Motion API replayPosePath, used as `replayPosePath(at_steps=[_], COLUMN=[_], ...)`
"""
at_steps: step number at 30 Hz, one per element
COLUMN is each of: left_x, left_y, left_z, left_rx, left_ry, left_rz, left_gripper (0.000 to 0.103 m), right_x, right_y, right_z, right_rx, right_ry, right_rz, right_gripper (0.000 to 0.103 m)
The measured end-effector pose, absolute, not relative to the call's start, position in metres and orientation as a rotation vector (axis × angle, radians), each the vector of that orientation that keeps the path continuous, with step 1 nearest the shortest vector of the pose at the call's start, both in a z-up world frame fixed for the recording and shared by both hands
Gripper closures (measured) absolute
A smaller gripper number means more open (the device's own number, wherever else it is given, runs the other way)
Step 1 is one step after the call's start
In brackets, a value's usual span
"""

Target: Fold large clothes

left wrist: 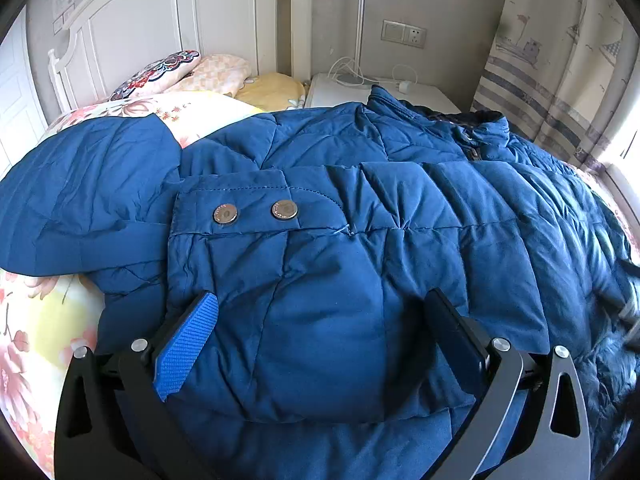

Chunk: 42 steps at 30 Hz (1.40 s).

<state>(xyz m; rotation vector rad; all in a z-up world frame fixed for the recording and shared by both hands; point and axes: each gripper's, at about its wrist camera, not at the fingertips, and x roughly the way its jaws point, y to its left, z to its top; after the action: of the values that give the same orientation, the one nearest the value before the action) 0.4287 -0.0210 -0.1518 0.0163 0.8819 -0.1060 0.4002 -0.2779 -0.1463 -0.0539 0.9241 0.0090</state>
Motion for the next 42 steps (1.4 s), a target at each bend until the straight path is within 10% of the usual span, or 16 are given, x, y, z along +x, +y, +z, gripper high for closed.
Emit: replayPosePath(at_steps=[23, 39, 41, 42], left_x=[0.401, 0.377, 0.393, 0.405], left_y=[0.018, 0.428, 0.438, 0.443], left_z=[-0.124, -0.131, -0.132, -0.134], left_rx=[-0.163, -1.103, -1.091, -1.098], left_ry=[0.796, 0.498, 0.51, 0.511], left_rz=[-0.112, 0.341, 0.346, 0.3], left_gripper=[0.005, 0.008, 0.018, 0.05], right_x=[0.344, 0.437, 0.436, 0.437], right_y=[-0.232, -0.242, -0.241, -0.241], right_z=[-0.106, -0.166, -0.164, -0.164], right_rx=[-0.034, 0.017, 0.018, 0.02], right_ry=[0.788, 0.89, 0.893, 0.893], right_rz=[0.0, -0.03, -0.032, -0.031], right_gripper=[0.005, 0.003, 0.003, 0.003])
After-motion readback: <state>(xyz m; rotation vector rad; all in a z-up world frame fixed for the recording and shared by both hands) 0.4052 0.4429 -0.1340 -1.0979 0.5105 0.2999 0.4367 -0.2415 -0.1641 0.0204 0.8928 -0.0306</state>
